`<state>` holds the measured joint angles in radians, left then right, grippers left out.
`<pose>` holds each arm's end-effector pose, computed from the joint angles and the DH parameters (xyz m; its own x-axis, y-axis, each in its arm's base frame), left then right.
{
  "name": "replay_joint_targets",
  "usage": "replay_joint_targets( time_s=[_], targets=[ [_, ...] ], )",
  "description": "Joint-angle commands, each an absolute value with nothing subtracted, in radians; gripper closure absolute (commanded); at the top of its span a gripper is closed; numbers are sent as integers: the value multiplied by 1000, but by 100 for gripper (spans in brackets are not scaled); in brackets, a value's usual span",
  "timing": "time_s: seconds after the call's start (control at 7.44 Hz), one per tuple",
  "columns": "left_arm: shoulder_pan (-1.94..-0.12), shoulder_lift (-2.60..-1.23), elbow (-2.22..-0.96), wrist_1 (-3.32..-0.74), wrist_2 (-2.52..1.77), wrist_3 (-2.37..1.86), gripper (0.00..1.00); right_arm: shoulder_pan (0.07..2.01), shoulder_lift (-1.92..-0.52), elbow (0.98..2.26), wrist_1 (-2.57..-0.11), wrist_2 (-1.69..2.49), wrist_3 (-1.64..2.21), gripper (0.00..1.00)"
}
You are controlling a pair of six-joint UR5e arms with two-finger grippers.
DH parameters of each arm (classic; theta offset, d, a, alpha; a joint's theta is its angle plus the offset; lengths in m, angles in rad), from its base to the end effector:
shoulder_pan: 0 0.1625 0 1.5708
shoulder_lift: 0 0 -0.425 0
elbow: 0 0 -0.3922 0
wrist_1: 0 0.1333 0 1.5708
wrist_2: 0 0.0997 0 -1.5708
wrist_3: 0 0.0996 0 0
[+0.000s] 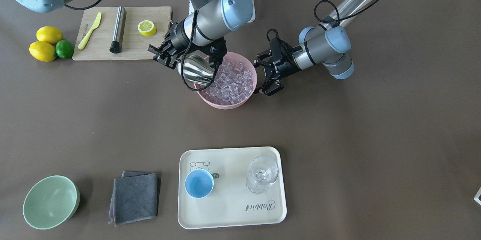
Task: Put ice in cup with scoop
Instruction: 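Push the scoop into the ice cubes while the left gripper holds the bowl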
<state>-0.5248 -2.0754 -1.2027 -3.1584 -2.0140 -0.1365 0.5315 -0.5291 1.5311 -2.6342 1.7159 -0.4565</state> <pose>0.5325 -0.4130 0.3689 0.0671 0.9953 -0.0696 0.1426 0.0595 0.9880 -0.5187 -0.4429 0.1511 0.0777 -0.9846 0.1566 0.9968 0.0800 0.0085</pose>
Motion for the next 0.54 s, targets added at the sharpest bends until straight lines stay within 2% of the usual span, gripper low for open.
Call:
replay_joint_targets(
  time_s=[0.0, 0.4],
  targets=[
    [-525, -2075, -1203, -3158, -2014, -137, 2, 522, -502, 1473, -2628, 1717, -416, 100],
    [-525, -2074, -1203, -3158, -2014, -135, 2, 518, -511, 1468, -2539, 1723, -369, 100]
  ],
)
